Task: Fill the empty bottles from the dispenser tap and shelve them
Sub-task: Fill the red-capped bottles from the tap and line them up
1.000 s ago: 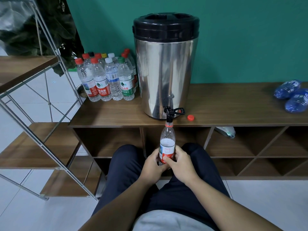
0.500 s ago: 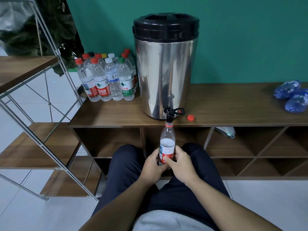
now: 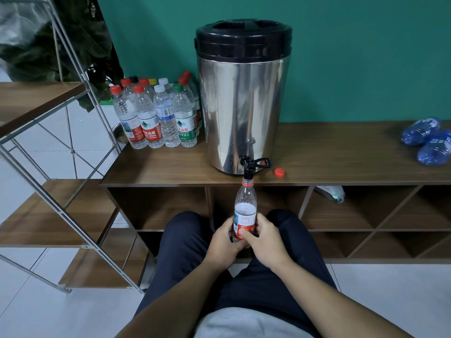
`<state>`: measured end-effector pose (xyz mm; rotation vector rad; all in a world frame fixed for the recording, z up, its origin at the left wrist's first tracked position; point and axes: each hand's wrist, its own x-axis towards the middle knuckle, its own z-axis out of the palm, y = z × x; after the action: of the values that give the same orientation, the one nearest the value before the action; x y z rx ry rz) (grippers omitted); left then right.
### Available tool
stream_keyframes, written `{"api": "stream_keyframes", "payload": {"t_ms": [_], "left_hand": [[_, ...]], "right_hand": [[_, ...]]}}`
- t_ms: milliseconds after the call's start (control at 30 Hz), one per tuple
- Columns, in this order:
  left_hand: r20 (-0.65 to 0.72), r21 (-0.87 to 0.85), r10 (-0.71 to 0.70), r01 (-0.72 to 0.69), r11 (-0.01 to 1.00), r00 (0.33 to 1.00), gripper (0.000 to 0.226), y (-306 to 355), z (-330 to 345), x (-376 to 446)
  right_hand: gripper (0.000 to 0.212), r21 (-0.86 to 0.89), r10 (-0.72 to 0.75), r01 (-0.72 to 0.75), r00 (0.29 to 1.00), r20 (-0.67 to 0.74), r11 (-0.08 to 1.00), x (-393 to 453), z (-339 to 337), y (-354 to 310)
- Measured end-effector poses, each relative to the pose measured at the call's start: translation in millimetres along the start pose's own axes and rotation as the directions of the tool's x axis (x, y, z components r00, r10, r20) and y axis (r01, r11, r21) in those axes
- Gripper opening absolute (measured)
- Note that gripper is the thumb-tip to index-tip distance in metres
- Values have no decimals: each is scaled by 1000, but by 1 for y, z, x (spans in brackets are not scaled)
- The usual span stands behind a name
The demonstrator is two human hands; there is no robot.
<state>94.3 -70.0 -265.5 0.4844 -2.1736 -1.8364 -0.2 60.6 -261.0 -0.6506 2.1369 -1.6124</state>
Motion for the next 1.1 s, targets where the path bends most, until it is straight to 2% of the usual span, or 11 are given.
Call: {"api": "stream_keyframes", "payload": {"t_ms": [367, 600, 1100], "left_hand": [[-3, 12, 7, -7, 1000, 1000, 60, 1, 0, -1], [-2, 37, 14, -14, 999, 1000, 59, 0, 0, 0], [-1, 25, 17, -17, 1000, 1000, 58, 1, 0, -1]], "right_hand": [[52, 0, 2, -2, 1000, 1, 1000, 0, 0, 1], [46, -6, -1, 1, 1000, -3, 1000, 2, 0, 2], [49, -15, -2, 2, 1000, -10, 1000, 1, 1, 2]]}}
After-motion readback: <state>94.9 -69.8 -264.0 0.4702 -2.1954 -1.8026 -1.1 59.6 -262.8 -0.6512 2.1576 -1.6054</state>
